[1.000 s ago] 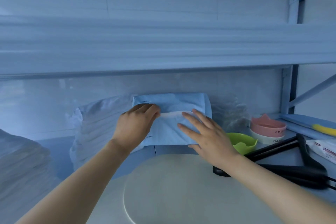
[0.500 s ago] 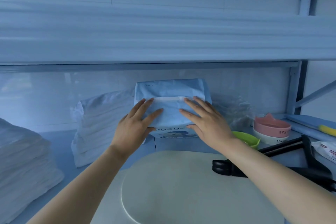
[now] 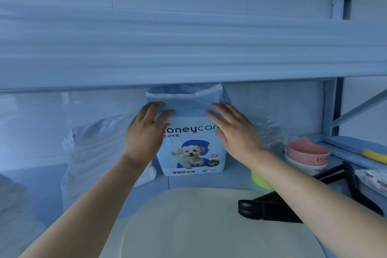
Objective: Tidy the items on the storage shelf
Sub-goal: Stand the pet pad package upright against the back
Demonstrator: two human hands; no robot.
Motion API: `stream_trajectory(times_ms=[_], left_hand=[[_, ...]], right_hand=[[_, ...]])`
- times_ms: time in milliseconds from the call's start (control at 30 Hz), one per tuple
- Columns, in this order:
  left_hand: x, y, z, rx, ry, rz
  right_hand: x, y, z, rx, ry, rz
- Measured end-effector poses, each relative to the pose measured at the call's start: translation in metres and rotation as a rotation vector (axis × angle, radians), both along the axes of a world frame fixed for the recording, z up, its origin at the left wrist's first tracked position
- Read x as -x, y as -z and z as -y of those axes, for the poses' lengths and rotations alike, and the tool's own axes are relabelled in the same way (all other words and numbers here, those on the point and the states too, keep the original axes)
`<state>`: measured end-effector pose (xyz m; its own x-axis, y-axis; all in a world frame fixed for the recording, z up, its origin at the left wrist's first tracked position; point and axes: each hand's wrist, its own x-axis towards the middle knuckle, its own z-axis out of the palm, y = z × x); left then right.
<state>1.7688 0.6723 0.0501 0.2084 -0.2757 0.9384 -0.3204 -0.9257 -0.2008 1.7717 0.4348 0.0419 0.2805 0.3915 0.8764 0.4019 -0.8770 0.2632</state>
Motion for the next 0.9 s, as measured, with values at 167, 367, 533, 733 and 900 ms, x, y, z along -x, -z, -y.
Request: stream_trajectory(times_ms=[167,367,533,733,900], left_hand=[[-0.021,-0.006,0.006,0.005,-0.007,0.039],[-0.041,0.022,0.009,-0.12,-0.14,-0.151],[-0.049,0.063,0.003,-0.309,-0.286,-0.287],[-0.051,0.089,-0.004,-0.292,-0.218,-0.471],[-0.052,0.096,-0.003,-0.196,-0.103,-0.588]], right_hand=[[-0.018,-0.005,-0.003,0.033,0.093,-0.177],[-0.028,0.01,-0.018,-0.015,0.186,-0.178],[-0.047,0.042,-0.02,0.085,0.187,-0.364],[-0.053,0.053,-0.019,0.076,0.173,-0.468],[-0.045,0.06,-0.029,0.08,0.095,-0.487]])
